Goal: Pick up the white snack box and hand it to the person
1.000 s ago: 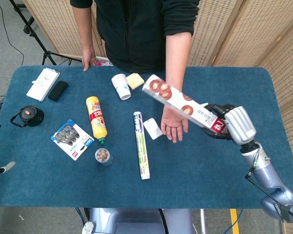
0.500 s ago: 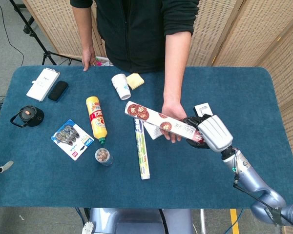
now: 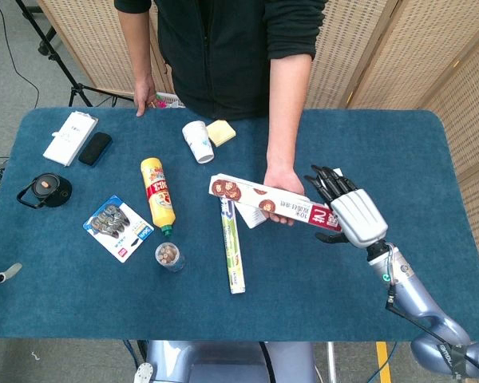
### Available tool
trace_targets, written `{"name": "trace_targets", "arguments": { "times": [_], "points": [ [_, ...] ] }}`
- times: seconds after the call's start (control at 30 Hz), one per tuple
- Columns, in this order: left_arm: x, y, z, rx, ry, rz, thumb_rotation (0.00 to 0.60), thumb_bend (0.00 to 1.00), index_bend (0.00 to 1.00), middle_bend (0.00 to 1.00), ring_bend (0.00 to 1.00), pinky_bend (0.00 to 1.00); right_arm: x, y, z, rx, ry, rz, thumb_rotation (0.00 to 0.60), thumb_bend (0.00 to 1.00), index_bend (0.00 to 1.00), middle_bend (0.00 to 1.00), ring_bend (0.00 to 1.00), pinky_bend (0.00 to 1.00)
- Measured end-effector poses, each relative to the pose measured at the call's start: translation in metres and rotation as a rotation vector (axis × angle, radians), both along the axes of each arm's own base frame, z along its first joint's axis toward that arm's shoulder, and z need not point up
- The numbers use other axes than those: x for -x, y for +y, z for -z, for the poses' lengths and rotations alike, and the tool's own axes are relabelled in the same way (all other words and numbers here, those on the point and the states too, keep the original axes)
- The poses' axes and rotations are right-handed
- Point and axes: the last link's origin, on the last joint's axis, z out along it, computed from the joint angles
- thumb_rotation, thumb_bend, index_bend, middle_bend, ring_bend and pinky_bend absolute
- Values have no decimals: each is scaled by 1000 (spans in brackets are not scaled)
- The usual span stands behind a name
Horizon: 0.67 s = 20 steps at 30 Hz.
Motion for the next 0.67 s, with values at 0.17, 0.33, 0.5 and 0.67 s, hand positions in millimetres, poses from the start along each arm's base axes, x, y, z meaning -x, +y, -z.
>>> {"name": "trace_targets", "arguments": {
  "times": [0.17,0.33,0.5,0.67],
  "points": [
    [0,-1,-1,-6,-6,-1,600,0,0,0,0,17,12,4,-16,26,-10,32,600,0,0,0,0,166],
    [0,-1,-2,-5,-7,0,600,0,0,0,0,17,33,16,-43,78,-45,67,600,0,0,0,0,163],
    [-1,-2,-1,-4,-3,1,600,0,0,0,0,17,63,36,-67,136,-80,112,600,0,0,0,0,152],
    [-2,-3,0,-5,5,1,600,0,0,0,0,17,101,55,-75,193,-75,164,600,0,0,0,0,137]
  ]
}}
